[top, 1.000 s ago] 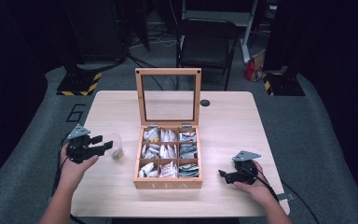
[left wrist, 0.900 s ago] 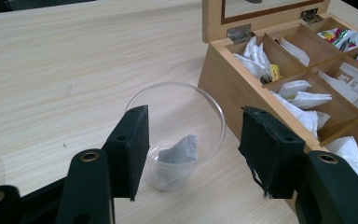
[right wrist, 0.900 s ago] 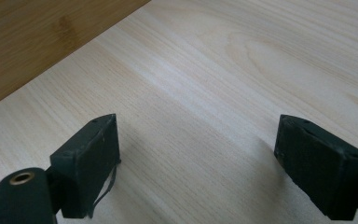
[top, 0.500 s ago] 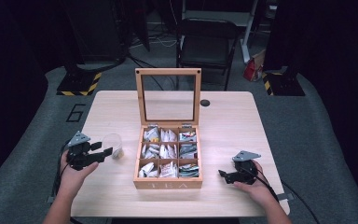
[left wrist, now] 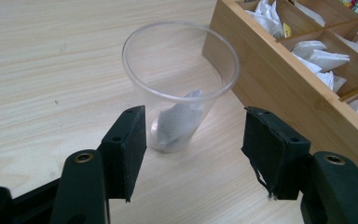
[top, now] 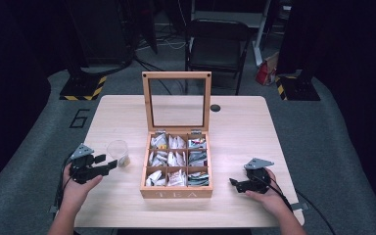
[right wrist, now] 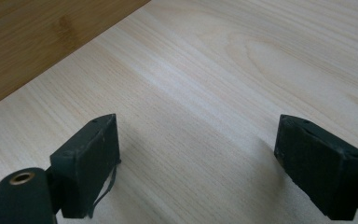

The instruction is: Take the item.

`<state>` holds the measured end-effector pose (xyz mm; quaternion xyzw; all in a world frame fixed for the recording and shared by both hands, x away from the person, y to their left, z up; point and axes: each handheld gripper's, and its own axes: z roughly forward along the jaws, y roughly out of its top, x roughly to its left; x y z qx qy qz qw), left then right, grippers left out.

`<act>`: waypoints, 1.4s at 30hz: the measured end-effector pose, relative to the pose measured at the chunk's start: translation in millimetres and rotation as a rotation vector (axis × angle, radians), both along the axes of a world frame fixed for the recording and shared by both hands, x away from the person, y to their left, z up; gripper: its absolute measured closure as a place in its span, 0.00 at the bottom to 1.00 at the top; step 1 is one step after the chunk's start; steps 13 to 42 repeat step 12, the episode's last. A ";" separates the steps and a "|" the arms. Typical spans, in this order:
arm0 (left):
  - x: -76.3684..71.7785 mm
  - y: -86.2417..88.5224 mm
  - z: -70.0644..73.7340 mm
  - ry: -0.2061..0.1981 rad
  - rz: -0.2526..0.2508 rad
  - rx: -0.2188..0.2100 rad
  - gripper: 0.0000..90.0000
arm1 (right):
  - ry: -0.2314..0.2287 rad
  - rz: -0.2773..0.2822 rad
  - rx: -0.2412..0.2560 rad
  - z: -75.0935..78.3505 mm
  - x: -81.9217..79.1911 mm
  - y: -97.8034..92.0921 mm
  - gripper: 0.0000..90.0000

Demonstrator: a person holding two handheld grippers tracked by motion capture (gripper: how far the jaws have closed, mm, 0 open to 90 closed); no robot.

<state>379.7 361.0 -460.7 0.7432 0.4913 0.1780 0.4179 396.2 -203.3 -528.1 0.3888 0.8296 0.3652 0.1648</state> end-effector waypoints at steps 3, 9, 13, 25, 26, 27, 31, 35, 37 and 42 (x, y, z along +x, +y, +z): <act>-0.2 0.7 -3.1 0.004 0.002 -0.001 0.44 | 0.000 0.000 0.000 0.0 0.0 0.0 0.15; -1.5 0.5 -10.3 0.015 0.001 -0.001 0.43 | -0.001 -0.001 -0.001 0.0 0.0 0.0 0.15; -2.2 -1.2 -13.3 0.016 -0.002 -0.005 0.42 | 0.000 0.000 0.000 0.0 0.0 0.0 0.15; -2.2 -1.2 -13.3 0.016 -0.002 -0.005 0.42 | 0.000 0.000 0.000 0.0 0.0 0.0 0.15; -2.2 -1.2 -13.3 0.016 -0.002 -0.005 0.42 | 0.000 0.000 0.000 0.0 0.0 0.0 0.15; -2.2 -1.2 -13.3 0.016 -0.002 -0.005 0.42 | 0.000 0.000 0.000 0.0 0.0 0.0 0.15; -2.2 -1.2 -13.3 0.016 -0.002 -0.005 0.42 | 0.000 0.000 0.000 0.0 0.0 0.0 0.15; -2.2 -1.2 -13.3 0.016 -0.002 -0.005 0.42 | 0.000 0.000 0.000 0.0 0.0 0.0 0.15; -2.2 -1.2 -13.3 0.016 -0.002 -0.005 0.42 | 0.000 0.000 0.000 0.0 0.0 0.0 0.15; -2.2 -1.2 -13.3 0.016 -0.002 -0.005 0.42 | 0.000 0.000 0.000 0.0 0.0 0.0 0.15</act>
